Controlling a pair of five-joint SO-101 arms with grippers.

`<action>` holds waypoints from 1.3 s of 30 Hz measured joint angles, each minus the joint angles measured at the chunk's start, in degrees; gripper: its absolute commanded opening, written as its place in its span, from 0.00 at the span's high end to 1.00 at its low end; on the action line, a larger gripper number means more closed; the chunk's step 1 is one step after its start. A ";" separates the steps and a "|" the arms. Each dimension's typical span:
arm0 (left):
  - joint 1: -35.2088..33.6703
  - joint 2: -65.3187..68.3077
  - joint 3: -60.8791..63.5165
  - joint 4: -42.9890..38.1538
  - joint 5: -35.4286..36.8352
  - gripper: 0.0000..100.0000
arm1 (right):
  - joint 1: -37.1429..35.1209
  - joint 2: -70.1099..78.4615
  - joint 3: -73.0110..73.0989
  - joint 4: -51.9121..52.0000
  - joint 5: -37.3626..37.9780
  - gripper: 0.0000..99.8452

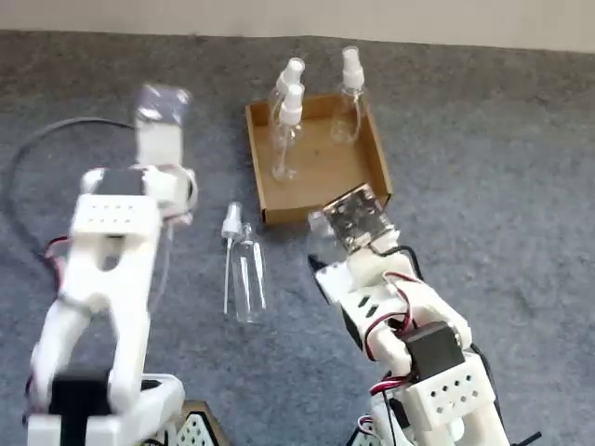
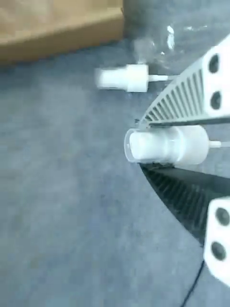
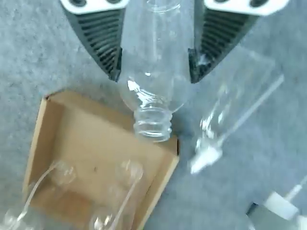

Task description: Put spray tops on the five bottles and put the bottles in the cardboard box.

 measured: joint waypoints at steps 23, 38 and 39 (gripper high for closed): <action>33.76 -35.96 -21.80 -11.78 7.21 0.95 | -15.56 -22.95 18.99 -18.29 -9.05 1.00; 38.15 -33.41 -10.29 -16.18 7.21 0.95 | -11.87 -27.60 21.54 -18.29 -9.05 1.00; 37.54 -33.41 -10.02 -16.97 7.21 0.95 | -11.87 -27.60 21.54 -18.29 -9.05 1.00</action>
